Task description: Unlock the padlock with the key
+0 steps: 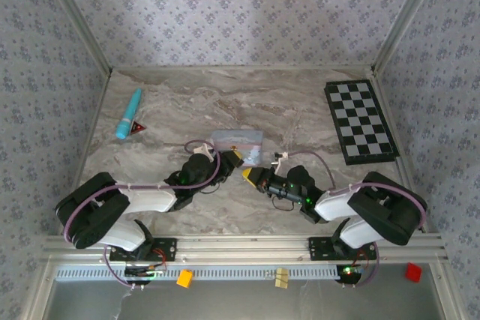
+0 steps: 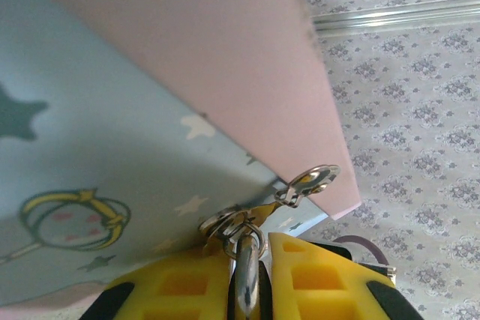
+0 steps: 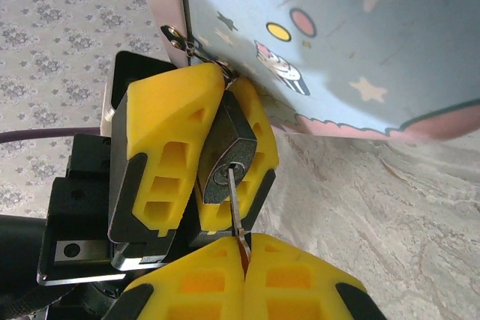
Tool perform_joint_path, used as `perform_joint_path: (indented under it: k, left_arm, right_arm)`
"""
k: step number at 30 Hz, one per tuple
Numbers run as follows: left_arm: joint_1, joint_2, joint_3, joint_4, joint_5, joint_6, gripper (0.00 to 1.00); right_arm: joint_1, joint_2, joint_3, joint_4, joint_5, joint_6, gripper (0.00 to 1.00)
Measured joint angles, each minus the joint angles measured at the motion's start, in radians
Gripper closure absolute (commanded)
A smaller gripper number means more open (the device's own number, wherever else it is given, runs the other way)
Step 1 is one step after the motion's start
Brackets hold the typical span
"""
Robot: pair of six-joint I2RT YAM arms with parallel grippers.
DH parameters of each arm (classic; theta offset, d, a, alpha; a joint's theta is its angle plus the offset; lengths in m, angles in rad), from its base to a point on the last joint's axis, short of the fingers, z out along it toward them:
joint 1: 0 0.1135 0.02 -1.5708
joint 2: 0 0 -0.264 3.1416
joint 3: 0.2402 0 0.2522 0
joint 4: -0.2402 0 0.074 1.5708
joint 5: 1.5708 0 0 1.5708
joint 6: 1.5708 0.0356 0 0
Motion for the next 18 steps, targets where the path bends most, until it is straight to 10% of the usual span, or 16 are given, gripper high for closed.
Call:
perform_joint_path:
  k: [18]
  left_arm:
    - [0.078,-0.012,0.009,-0.048,0.166,0.049,1.0]
  right_arm:
    - [-0.02,-0.063,-0.001,-0.124,-0.031,-0.049,1.0]
